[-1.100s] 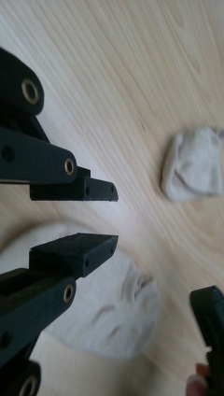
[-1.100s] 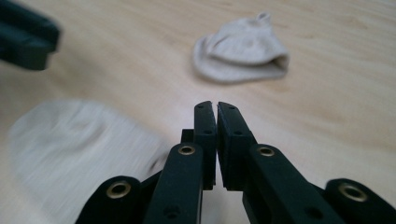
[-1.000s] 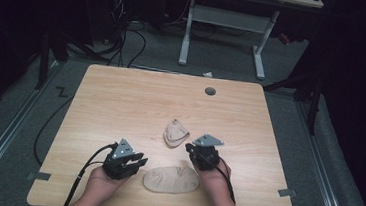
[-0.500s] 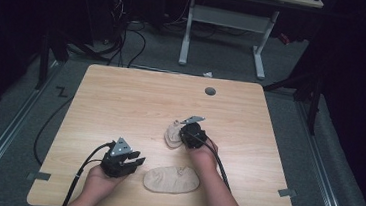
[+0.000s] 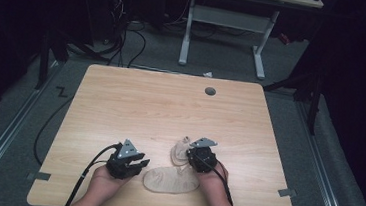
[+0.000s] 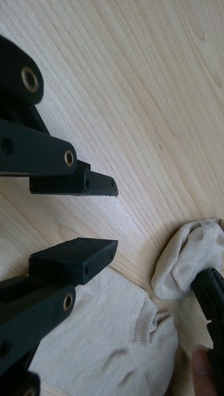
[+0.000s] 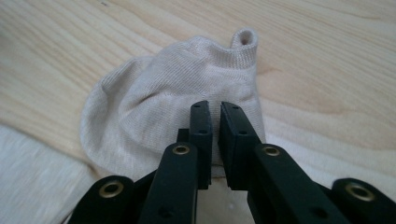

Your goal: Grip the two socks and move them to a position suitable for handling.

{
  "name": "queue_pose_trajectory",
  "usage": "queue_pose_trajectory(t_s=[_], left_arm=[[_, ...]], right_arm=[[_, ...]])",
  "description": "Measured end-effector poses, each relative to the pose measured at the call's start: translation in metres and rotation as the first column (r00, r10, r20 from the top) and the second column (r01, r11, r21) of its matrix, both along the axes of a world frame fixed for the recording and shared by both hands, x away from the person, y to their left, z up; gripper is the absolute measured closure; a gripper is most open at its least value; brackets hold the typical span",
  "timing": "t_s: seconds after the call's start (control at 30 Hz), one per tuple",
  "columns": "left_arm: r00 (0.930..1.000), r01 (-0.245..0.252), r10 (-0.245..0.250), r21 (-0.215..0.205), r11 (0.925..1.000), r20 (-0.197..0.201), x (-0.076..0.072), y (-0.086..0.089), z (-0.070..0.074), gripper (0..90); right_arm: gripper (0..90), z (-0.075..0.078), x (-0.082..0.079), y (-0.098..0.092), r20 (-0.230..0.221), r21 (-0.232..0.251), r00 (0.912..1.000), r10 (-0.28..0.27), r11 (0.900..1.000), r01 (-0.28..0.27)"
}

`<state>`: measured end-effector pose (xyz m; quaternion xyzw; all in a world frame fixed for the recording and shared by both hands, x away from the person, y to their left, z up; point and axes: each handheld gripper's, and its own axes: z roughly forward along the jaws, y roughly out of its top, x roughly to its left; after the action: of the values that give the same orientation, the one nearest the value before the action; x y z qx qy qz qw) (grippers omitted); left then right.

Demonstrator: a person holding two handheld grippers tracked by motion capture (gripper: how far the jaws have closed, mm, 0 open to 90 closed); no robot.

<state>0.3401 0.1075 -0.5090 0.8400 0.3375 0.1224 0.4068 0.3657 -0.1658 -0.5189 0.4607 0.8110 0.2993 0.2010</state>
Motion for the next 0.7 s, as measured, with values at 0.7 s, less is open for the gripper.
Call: queue_pose_trajectory(t_s=[0.7], left_arm=[[1.0, -0.009, 0.009, -0.005, 1.0, -0.001, 0.002, 0.003, 0.0, 68.0]], right_arm=[[73.4, 0.011, -0.006, 0.005, 0.061, 0.011, 0.9969, 0.049, 0.999, -0.05]])
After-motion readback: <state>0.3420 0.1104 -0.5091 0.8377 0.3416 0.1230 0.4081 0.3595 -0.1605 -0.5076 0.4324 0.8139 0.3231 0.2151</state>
